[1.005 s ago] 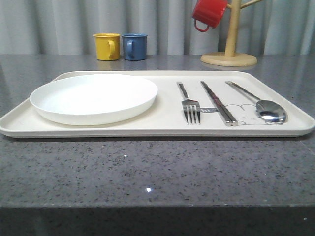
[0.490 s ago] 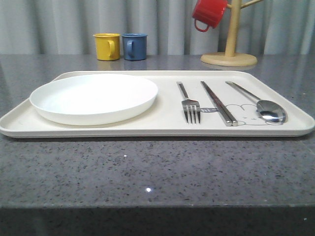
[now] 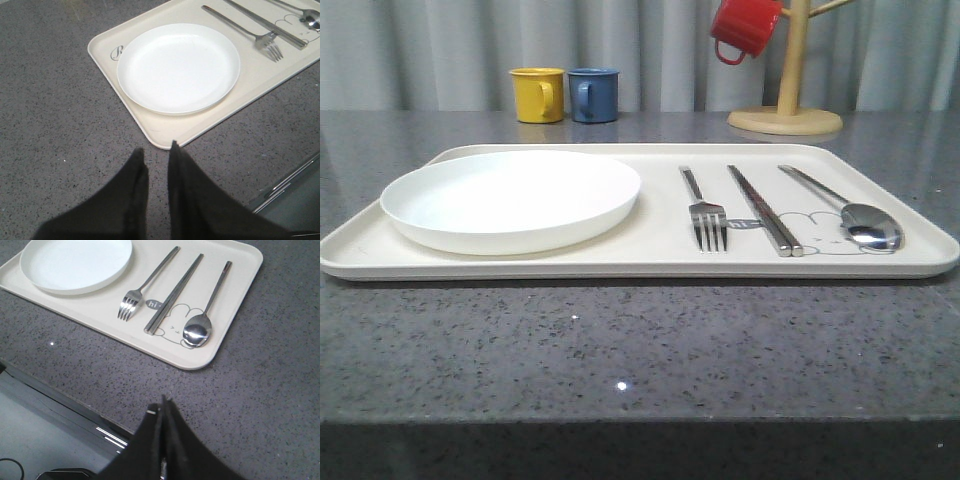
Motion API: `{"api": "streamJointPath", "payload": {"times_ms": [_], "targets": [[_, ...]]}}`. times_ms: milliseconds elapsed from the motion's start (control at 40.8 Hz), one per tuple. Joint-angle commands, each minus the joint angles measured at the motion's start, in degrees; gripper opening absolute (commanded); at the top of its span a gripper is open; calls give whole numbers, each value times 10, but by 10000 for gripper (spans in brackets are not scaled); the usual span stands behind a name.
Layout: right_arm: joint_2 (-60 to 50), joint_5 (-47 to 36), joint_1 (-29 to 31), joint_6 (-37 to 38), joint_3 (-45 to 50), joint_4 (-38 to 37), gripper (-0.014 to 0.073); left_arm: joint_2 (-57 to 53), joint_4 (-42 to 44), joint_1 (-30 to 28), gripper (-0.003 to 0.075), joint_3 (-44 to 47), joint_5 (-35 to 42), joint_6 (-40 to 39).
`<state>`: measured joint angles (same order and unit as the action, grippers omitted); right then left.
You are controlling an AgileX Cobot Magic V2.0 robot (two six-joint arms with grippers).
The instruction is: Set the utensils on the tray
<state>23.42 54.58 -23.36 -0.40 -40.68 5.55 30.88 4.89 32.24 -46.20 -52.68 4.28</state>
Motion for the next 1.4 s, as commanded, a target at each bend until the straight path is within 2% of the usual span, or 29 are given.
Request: {"api": "streamJointPath", "payload": {"times_ms": [0, 490, 638, 834, 907, 1104, 1177, 1300, 1373], "targets": [[4, -42, 0, -6, -13, 4, -122, 2, -2, 3, -18, -15, 43, -6], [4, -42, 0, -6, -13, 4, -122, -13, -2, -3, -18, -11, 46, -6], [4, -42, 0, -6, -13, 4, -122, -76, -2, -46, -18, 33, 76, -6], [4, -42, 0, -6, -13, 4, -122, -174, -2, -125, -18, 152, 135, -6], [4, -42, 0, -6, -13, 4, -122, -203, -2, -162, -18, 202, 189, -6], [4, -42, 0, -6, -13, 4, -122, -265, -20, -241, -18, 340, 441, -6], [4, -42, 0, -6, -13, 4, -122, -282, -20, -258, -18, 382, 504, -6], [4, -42, 0, -6, -13, 4, -122, -309, -20, -277, -18, 433, 562, -6], [4, -42, 0, -6, -13, 4, -122, -322, -20, -283, -18, 454, 571, -6]]}}
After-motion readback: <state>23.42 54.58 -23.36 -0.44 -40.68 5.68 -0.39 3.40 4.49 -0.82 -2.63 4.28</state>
